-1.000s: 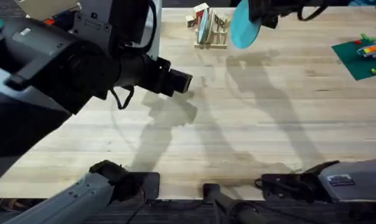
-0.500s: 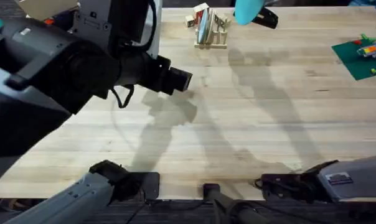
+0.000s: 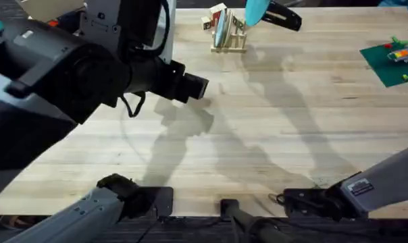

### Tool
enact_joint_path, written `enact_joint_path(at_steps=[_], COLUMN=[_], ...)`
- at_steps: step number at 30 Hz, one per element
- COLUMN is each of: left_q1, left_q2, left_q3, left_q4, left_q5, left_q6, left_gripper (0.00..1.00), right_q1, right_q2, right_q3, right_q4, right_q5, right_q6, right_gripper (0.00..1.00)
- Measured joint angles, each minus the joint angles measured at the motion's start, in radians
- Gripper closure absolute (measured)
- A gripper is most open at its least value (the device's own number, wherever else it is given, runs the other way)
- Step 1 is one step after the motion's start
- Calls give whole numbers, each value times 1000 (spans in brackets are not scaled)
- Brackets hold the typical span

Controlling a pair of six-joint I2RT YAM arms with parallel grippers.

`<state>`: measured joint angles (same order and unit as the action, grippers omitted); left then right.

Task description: Pick up the plates from the table one by one and place each into a slot on the dish rack.

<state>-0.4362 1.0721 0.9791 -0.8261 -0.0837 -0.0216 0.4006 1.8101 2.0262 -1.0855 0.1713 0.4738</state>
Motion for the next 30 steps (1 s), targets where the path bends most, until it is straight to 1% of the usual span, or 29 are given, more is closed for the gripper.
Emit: enact_joint_path(at_steps=[5,11,25,30], left_q1=[0,0,0,0], left_q2=[0,0,0,0], left_q3=[0,0,0,0], left_q4=[0,0,0,0], left_q5=[0,0,-1,-3], left_q6=[0,0,-1,-1], left_gripper=[7,7,7,6], right_q1=[17,26,41,48], right_q2=[35,68,70,70], right_q3=[0,0,1,1], right_q4=[9,13,64,94], right_q5=[53,73,80,113], right_q6=[25,32,36,36], right_gripper=[972,972,970,971])
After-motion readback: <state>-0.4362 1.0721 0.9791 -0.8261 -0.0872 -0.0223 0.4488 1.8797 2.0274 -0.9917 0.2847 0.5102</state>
